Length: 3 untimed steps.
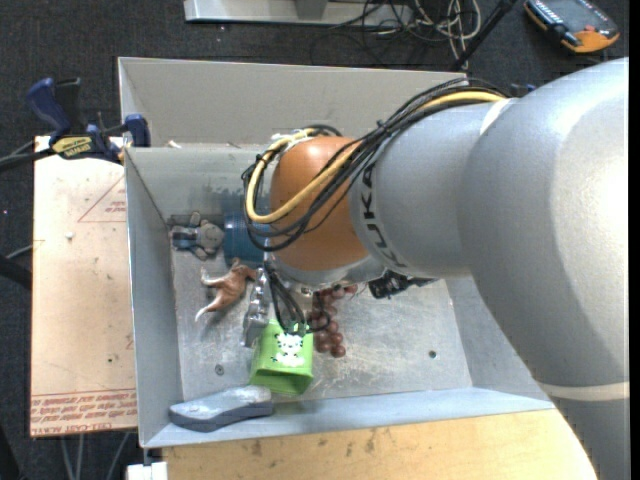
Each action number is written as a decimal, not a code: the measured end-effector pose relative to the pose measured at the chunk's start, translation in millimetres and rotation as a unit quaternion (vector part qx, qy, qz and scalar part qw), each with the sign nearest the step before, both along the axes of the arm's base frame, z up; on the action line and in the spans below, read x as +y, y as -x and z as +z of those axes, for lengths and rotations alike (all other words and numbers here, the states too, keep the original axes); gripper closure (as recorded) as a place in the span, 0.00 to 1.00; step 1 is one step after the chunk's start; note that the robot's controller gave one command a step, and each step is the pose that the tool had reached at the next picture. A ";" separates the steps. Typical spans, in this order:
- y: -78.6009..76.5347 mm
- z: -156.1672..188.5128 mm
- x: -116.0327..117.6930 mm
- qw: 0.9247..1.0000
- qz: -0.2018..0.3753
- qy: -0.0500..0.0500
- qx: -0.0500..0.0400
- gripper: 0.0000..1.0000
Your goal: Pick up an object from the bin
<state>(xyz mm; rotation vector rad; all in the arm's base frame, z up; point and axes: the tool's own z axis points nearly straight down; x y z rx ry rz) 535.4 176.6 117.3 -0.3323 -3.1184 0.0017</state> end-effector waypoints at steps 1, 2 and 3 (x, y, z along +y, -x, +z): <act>-4.7 32.5 1.2 1.000 0.001 -0.002 -0.006 1.00; -2.8 13.8 2.3 1.000 -0.003 -0.001 -0.003 1.00; -8.6 25.1 -4.2 1.000 -0.005 -0.001 -0.002 1.00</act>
Offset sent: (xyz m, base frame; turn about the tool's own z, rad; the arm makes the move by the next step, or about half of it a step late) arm 0.0020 0.0026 0.0062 0.0110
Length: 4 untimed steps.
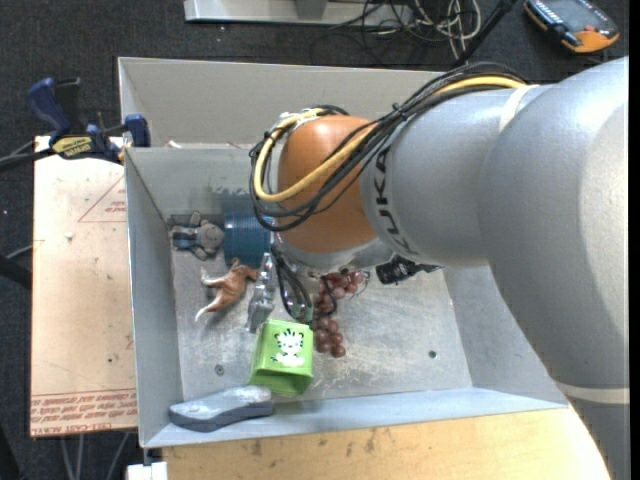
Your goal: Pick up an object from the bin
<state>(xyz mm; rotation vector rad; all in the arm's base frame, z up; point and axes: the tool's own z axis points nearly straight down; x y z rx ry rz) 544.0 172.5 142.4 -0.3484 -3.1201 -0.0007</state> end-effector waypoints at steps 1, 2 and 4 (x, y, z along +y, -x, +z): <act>3.0 33.3 3.6 1.000 -0.002 0.000 -0.001 1.00; 8.3 40.1 11.8 1.000 0.005 0.000 -0.002 1.00; 5.1 11.4 7.6 1.000 0.002 0.000 0.000 1.00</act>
Offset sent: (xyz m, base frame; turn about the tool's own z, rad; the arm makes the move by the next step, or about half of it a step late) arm -0.0129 0.0162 0.0398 -0.0180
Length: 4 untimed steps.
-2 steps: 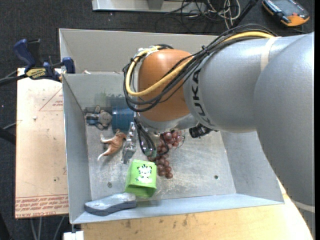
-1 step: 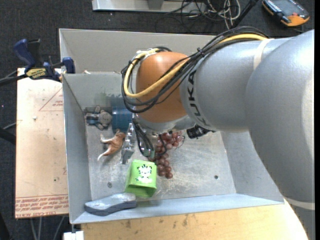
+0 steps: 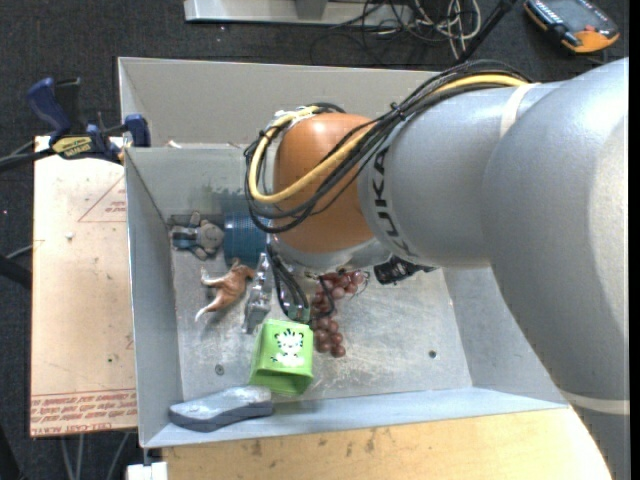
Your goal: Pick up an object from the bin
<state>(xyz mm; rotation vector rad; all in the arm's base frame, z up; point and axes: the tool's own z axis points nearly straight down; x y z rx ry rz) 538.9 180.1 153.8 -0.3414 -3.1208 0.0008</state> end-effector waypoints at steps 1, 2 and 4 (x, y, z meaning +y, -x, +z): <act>-2.4 -7.3 17.9 1.000 0.002 -0.001 -0.002 1.00; -49.1 -7.1 16.1 1.000 0.029 -0.001 -0.001 1.00; -67.1 64.4 2.3 0.994 0.108 -0.001 -0.006 1.00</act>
Offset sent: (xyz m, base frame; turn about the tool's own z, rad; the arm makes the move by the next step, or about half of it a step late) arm 0.0975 0.0078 -0.0071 -0.1075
